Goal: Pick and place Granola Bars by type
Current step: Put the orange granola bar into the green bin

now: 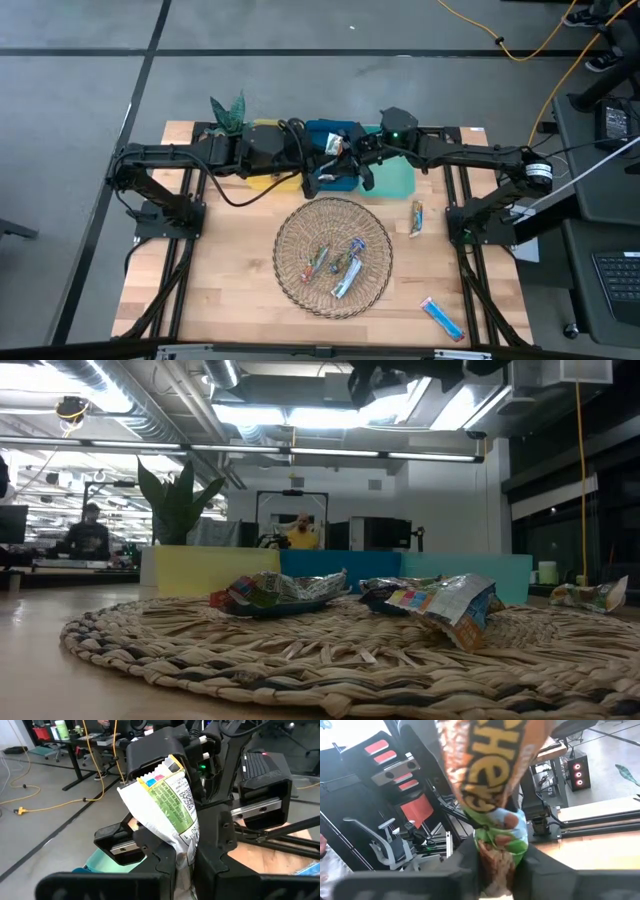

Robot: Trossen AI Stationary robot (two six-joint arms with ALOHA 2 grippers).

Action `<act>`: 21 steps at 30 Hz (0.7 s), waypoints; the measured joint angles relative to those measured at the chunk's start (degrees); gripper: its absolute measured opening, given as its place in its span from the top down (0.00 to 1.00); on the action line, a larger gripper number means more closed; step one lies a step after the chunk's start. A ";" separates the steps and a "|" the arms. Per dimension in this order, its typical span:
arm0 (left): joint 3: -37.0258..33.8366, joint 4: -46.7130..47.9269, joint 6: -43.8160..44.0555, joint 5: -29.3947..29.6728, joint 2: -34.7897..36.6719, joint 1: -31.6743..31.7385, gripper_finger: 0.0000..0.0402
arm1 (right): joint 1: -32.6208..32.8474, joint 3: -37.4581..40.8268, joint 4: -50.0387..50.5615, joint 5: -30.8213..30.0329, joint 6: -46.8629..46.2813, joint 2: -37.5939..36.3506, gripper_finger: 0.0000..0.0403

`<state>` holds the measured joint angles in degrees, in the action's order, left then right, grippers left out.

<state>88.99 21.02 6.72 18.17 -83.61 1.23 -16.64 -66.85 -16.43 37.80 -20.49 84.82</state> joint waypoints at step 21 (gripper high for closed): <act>-0.02 7.54 4.72 -1.16 4.14 -1.59 0.50 | -0.34 0.00 2.57 3.61 -0.26 -0.60 0.88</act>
<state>88.97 28.55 11.44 17.02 -79.47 -0.36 -16.98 -66.85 -13.86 41.41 -20.76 84.22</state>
